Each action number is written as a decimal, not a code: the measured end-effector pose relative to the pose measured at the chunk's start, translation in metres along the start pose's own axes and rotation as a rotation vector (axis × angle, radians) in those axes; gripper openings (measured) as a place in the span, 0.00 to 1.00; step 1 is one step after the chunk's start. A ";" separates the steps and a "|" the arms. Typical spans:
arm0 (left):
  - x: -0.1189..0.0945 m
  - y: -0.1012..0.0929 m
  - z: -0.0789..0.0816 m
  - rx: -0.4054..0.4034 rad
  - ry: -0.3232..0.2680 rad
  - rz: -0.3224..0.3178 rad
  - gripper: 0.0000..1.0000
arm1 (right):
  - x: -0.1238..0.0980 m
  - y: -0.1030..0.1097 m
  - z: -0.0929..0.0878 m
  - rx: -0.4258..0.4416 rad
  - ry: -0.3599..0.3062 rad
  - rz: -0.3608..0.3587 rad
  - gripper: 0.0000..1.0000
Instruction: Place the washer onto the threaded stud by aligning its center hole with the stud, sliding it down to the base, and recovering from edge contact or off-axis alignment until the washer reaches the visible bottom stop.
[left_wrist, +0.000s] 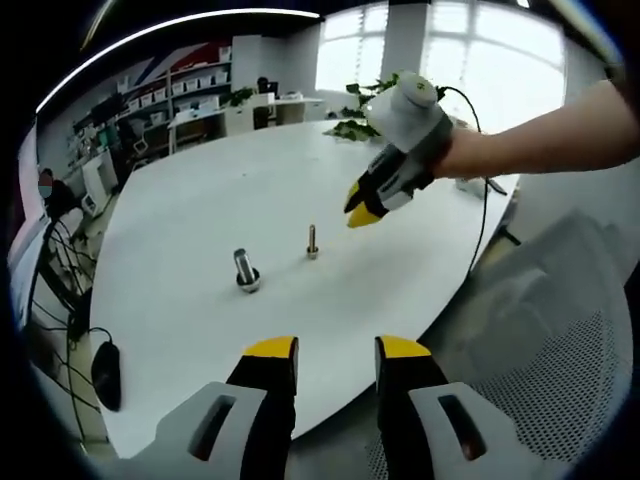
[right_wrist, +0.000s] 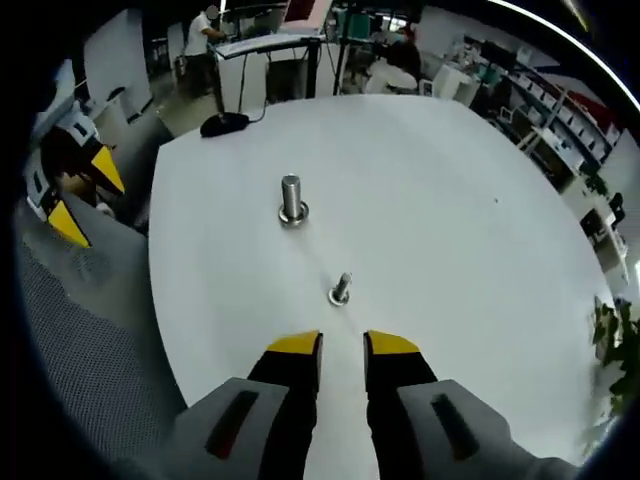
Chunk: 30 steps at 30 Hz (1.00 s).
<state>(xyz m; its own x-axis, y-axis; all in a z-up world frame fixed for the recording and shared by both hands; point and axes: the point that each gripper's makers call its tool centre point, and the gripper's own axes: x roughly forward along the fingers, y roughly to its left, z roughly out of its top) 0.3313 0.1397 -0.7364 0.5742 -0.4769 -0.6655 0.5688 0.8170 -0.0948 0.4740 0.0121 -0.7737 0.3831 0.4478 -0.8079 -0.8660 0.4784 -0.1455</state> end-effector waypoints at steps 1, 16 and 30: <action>-0.001 0.000 0.002 0.006 -0.009 0.001 0.29 | -0.004 -0.001 0.003 0.003 -0.018 -0.015 0.19; -0.009 0.002 0.019 -0.009 -0.106 0.009 0.28 | -0.100 -0.020 0.024 0.243 -0.369 -0.170 0.22; -0.024 0.016 0.036 0.001 -0.202 0.118 0.31 | -0.167 -0.028 -0.037 0.477 -0.512 -0.206 0.26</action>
<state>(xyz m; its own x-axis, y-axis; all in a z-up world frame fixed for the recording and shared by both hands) 0.3472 0.1524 -0.6951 0.7428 -0.4334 -0.5103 0.4915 0.8706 -0.0239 0.4222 -0.1039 -0.6555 0.7269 0.5541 -0.4057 -0.5702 0.8162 0.0932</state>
